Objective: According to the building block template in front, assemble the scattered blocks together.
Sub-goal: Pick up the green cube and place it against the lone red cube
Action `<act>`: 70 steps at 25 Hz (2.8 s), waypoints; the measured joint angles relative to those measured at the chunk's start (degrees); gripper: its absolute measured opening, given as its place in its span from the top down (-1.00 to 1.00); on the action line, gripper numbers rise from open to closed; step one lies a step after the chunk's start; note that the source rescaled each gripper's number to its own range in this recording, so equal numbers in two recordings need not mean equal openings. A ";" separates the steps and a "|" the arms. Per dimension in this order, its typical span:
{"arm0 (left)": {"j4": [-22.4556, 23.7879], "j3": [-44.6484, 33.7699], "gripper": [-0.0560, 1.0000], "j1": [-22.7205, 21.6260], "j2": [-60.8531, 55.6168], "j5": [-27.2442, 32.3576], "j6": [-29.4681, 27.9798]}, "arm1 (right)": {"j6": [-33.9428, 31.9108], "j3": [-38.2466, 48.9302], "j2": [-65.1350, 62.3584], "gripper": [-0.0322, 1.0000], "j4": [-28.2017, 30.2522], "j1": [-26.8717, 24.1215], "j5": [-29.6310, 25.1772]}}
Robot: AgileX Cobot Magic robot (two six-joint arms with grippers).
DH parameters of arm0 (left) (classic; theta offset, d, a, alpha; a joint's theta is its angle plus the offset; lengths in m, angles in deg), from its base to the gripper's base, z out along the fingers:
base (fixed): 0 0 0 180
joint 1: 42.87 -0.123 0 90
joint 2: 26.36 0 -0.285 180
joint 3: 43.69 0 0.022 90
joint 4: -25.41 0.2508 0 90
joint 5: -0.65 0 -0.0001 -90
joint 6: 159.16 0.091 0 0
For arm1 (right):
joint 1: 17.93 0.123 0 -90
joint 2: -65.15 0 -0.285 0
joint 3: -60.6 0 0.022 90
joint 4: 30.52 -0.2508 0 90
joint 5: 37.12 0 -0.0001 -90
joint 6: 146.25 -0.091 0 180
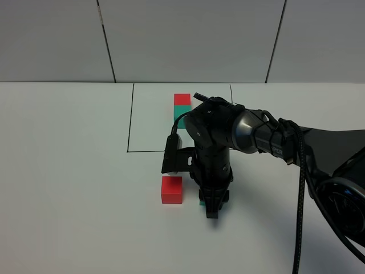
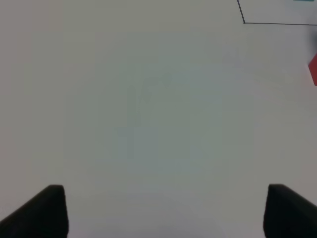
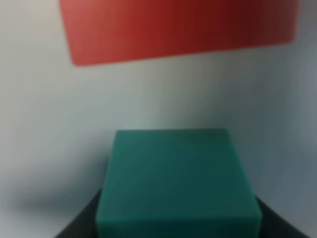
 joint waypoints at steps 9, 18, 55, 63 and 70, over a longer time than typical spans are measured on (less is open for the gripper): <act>0.00 0.00 -0.60 0.00 0.00 0.00 0.00 | 0.37 -3.36 2.05 0.93 -0.09 0.12 -2.03; 0.00 0.00 -0.60 0.00 0.00 0.00 0.00 | 0.81 -6.32 3.43 0.93 -0.97 1.01 -3.00; 0.00 0.00 -0.60 0.00 0.00 0.00 0.00 | 3.64 -6.38 3.43 0.93 -3.32 1.69 -1.81; 0.00 0.00 -0.60 0.00 0.00 0.00 0.00 | 5.18 -6.38 3.43 0.93 -3.37 1.69 -1.49; 0.00 0.00 -0.60 0.00 0.00 0.00 0.00 | 5.74 -6.55 3.73 0.93 -3.37 1.69 -1.33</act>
